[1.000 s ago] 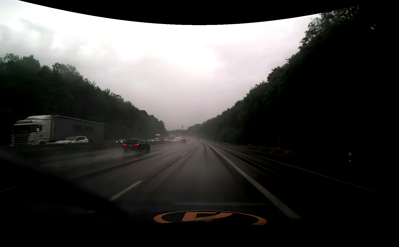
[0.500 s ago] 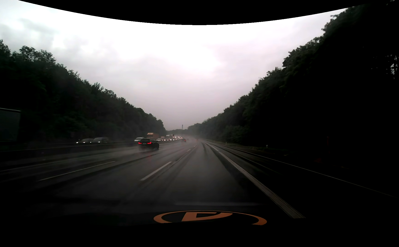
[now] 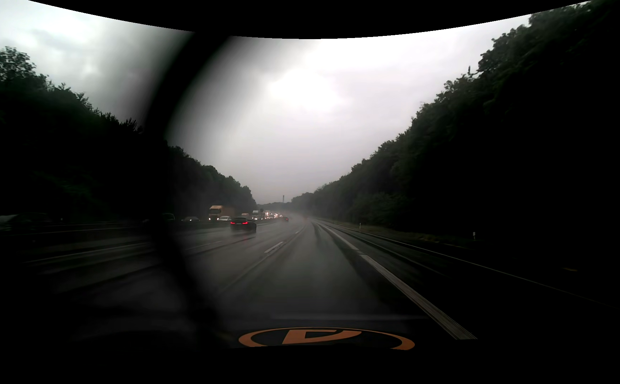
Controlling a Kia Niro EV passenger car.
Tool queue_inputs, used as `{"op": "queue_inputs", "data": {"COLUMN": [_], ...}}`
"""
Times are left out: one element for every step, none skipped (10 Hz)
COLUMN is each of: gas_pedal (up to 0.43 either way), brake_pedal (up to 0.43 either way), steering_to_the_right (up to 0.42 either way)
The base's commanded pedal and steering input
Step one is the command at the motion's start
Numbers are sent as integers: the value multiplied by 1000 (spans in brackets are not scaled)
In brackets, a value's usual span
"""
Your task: Follow the waypoints while adhering to traffic rules and regulations
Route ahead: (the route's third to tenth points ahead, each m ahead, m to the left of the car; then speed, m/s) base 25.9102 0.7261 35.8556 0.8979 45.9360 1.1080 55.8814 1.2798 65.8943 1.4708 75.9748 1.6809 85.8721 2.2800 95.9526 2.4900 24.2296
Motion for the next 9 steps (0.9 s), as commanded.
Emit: {"op": "queue_inputs", "data": {"gas_pedal": [98, 98, 98, 98, 98, 98, 98, 98, 98], "brake_pedal": [0, 0, 0, 0, 0, 0, 0, 0, 0], "steering_to_the_right": [0, -1, -1, -1, -1, -1, -2, -2, -2]}}
